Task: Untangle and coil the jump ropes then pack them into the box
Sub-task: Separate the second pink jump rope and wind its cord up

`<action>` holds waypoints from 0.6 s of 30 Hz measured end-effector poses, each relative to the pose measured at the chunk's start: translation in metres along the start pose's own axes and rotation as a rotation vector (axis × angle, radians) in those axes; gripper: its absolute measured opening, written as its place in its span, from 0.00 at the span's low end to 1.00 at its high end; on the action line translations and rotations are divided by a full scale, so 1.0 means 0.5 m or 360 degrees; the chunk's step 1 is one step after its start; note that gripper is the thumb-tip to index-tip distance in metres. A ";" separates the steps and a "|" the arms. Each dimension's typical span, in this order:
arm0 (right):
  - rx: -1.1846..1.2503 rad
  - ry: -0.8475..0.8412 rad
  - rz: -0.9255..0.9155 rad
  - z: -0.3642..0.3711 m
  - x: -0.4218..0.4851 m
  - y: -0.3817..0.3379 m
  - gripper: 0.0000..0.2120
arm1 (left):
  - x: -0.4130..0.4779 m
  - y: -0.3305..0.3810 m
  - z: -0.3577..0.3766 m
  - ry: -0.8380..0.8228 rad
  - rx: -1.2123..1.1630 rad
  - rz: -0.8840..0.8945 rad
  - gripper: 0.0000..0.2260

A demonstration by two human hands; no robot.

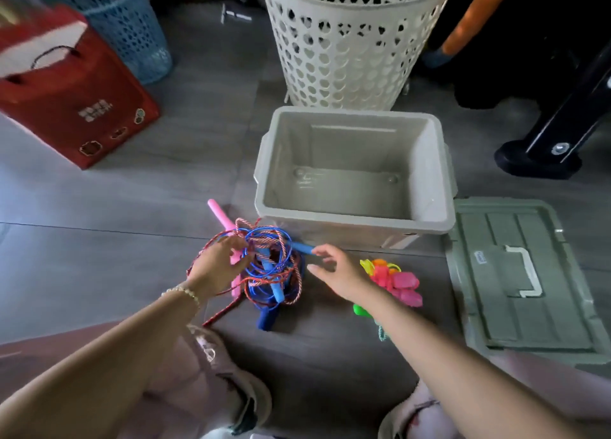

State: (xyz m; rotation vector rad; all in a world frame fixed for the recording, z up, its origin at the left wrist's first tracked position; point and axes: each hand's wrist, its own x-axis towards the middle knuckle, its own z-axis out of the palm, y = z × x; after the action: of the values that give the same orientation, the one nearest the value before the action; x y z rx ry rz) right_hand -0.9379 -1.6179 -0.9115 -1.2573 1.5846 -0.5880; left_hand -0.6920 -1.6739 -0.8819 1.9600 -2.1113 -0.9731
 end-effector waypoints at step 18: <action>0.0104 -0.0327 0.0235 0.219 0.204 -0.068 0.10 | 0.118 -0.145 0.074 -0.0145 -0.0752 -0.0422 0.05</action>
State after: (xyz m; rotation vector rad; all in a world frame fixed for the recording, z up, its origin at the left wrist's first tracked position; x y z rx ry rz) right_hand -0.8218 -1.7020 -0.9664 -1.1046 1.4599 -0.4005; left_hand -0.6570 -1.7119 -0.9682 1.9928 -1.4882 -1.4707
